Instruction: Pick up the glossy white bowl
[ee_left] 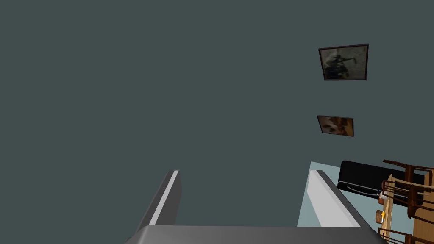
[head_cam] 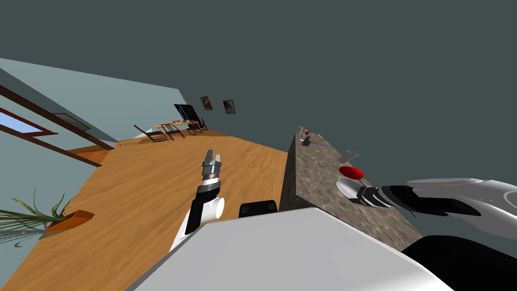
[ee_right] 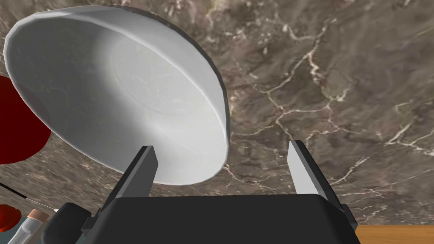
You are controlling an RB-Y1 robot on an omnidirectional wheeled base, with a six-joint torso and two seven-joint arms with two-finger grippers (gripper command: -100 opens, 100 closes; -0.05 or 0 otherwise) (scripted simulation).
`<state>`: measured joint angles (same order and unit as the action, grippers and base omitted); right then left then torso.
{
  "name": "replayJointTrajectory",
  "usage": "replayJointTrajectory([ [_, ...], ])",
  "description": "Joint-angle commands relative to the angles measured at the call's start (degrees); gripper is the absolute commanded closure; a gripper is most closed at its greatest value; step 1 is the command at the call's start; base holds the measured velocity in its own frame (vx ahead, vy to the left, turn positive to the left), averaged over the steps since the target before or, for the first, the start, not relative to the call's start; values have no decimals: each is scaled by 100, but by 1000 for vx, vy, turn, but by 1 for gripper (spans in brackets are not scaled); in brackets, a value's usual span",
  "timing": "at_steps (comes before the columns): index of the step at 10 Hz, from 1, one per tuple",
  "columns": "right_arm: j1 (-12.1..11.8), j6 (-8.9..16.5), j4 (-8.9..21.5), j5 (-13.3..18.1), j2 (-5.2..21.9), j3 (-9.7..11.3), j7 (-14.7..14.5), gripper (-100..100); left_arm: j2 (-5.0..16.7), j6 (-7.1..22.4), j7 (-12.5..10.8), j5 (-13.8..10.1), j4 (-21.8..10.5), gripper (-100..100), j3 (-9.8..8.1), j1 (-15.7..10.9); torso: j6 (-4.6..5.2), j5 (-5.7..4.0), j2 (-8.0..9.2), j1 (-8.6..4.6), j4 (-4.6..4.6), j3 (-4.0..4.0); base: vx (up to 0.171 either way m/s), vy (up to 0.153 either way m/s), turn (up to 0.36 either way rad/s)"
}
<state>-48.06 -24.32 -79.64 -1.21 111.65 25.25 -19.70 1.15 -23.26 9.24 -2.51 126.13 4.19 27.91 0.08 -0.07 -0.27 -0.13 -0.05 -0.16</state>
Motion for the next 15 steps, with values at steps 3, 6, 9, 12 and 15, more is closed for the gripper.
replayJointTrajectory([
  [3, 9, 57, 30, 42, -163, 30, -71, -100, 0, 0, 0, 0, 0, 0, 0, -1, 1, 5, 20, 16, 5, 12, 9, -4, 23],
  [6, 25, 165, 99, 169, -500, 70, -148, -100, 0, 0, 0, 0, 0, 0, 0, 0, 1, 4, 16, 13, 5, 10, 27, -11, 73],
  [9, 60, 156, 115, 246, -517, 78, -75, -100, 0, 0, 0, 0, 0, 0, 0, -1, 1, 5, 20, 17, 6, 13, 10, -6, 8],
  [12, 54, 155, 110, 234, -517, 79, -90, 100, -1, 0, 0, 0, 0, 0, 1, -1, -2, 5, 24, 14, 7, 15, 0, 0, 0],
  [15, 55, 161, 114, 231, -518, 78, -84, 0, 0, 0, 0, 0, 0, 0, 0, -1, -4, 4, 24, 15, 6, 14, 0, 0, 0],
])
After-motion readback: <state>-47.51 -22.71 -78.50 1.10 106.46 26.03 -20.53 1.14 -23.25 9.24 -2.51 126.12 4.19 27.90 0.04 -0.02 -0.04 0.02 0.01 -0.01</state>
